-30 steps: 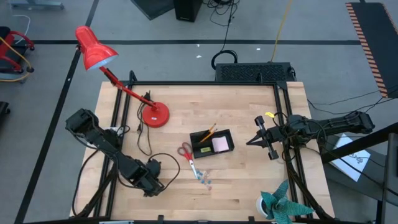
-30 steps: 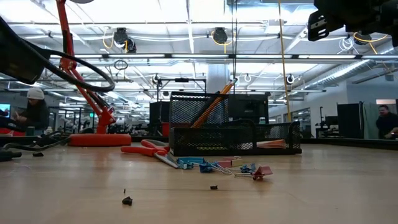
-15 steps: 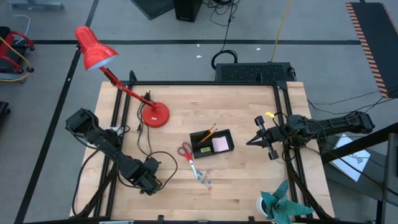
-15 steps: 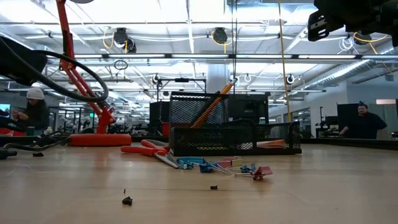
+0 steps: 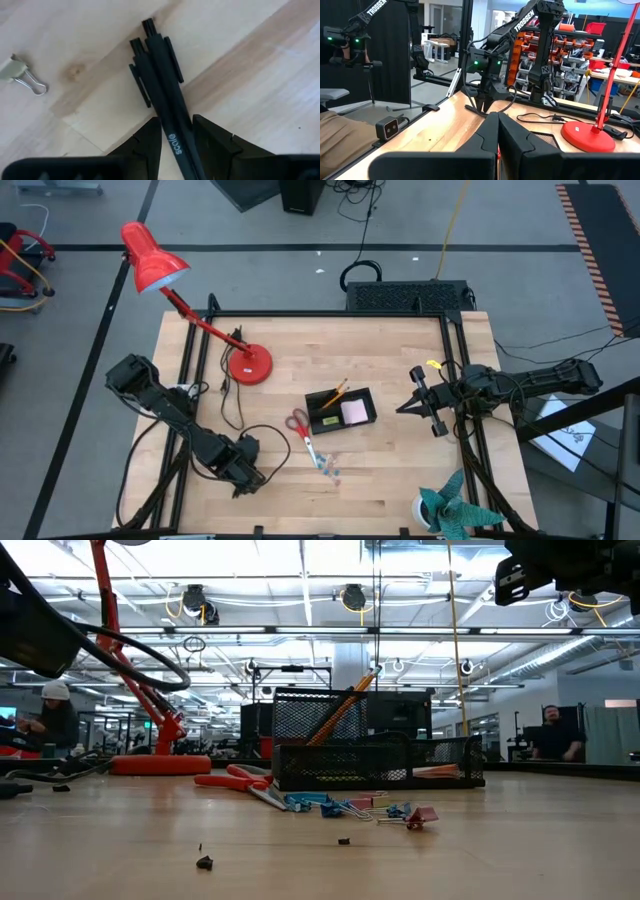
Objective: Pick and place office supplies into organizer
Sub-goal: Put the black pen into the black desk organizer
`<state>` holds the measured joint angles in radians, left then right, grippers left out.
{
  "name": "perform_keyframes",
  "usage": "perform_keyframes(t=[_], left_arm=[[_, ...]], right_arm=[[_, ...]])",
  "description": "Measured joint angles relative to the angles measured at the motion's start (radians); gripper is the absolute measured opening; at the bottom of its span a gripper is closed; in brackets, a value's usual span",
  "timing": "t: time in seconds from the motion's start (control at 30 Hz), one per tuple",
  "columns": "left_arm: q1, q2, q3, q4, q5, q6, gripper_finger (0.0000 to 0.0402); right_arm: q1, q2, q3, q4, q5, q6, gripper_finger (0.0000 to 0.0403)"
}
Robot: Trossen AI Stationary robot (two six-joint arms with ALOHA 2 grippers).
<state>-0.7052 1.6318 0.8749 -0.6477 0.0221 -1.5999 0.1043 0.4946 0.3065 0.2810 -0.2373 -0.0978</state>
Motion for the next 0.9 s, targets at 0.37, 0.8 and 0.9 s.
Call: perform_keyframes(t=[0.37, 0.8, 0.9], left_arm=[[0.016, -0.028, 0.0, -0.025, 0.018, 0.04, 0.0117], [0.018, -0.099, 0.0, -0.095, -0.004, -0.002, 0.0117], [0.018, -0.099, 0.0, -0.101, -0.016, -0.008, 0.0117]], right_arm=[[0.0, 0.0, 0.0, 0.0, 0.0, 0.0, 0.0], [0.0, 0.0, 0.0, 0.0, 0.0, 0.0, 0.0], [0.0, 0.0, 0.0, -0.001, 0.0, 0.0, 0.0]])
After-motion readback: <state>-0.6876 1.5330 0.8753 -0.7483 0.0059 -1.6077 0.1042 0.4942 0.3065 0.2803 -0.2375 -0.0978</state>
